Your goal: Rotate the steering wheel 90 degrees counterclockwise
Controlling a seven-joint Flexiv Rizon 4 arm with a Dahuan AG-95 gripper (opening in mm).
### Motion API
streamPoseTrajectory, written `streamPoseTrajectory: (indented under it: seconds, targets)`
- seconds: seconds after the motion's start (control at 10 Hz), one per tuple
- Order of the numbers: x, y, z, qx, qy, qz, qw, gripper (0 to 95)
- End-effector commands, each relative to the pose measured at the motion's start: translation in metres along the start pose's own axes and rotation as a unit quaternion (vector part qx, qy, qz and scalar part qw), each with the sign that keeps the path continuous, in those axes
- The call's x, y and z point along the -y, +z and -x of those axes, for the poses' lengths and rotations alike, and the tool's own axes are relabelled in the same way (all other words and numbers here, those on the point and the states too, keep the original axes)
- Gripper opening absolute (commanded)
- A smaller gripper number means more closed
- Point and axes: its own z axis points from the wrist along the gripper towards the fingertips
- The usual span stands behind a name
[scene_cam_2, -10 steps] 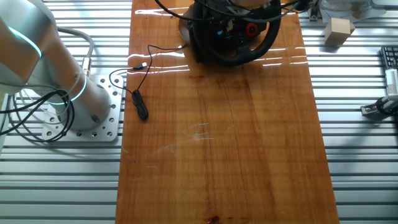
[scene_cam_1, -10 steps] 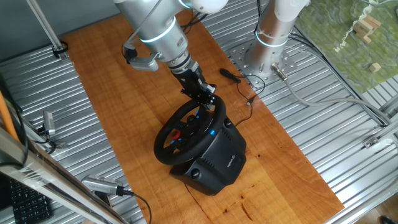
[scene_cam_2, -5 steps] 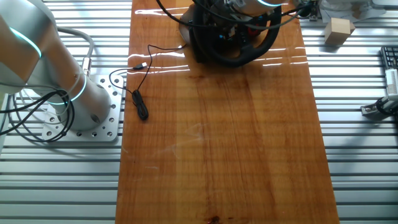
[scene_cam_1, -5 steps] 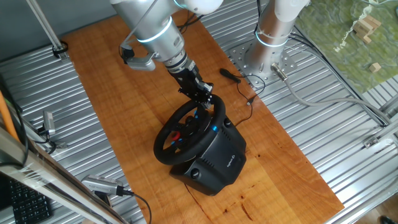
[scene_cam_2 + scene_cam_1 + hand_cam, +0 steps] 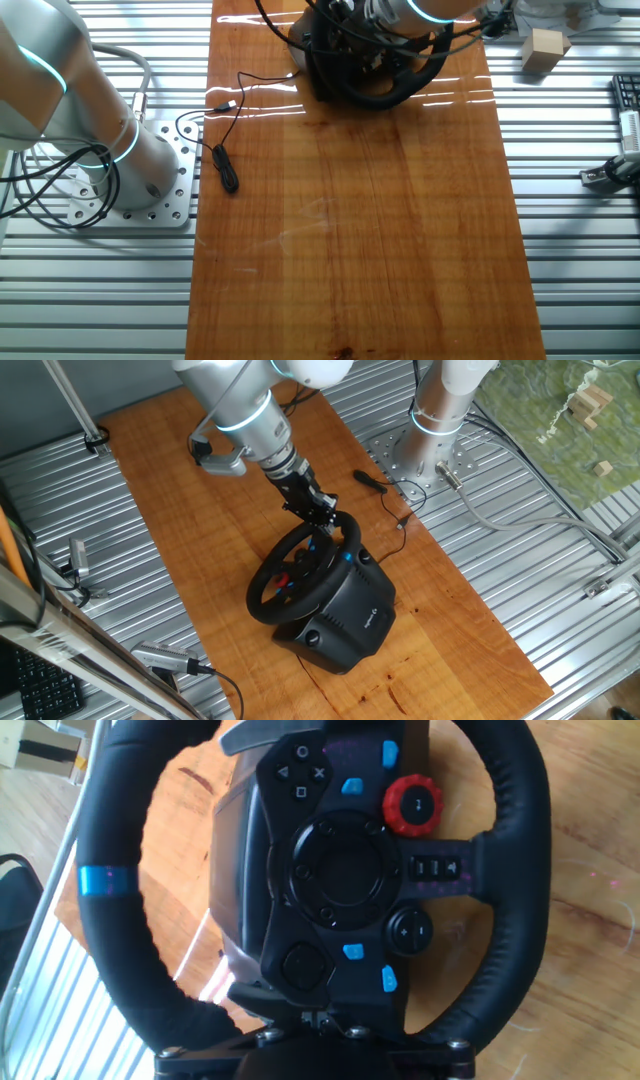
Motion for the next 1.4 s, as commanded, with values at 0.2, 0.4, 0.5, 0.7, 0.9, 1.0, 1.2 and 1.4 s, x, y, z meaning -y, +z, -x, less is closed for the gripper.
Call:
streamPoseTrajectory:
  seconds: [0.2,0.4,0.5,0.7,0.9,1.0,1.2,1.4]
  targets:
    - [0.008,0.002,0.001,-0.002,-0.005,-0.003,1.0000,0.0]
    - [0.012,0.002,-0.002,-0.003,-0.008,-0.003,1.0000,0.0]
    - [0.012,0.002,-0.002,-0.003,-0.007,-0.002,1.0000,0.0]
    - [0.011,0.001,-0.001,-0.002,-0.007,-0.002,1.0000,0.0]
    - [0.011,0.001,-0.001,-0.004,-0.007,-0.001,1.0000,0.0]
    - [0.011,0.001,-0.001,-0.005,-0.007,-0.001,1.0000,0.0]
    - [0.013,-0.003,-0.005,-0.011,-0.011,-0.001,0.9999,0.0]
    - [0.016,-0.006,-0.009,-0.012,-0.016,-0.001,0.9998,0.0]
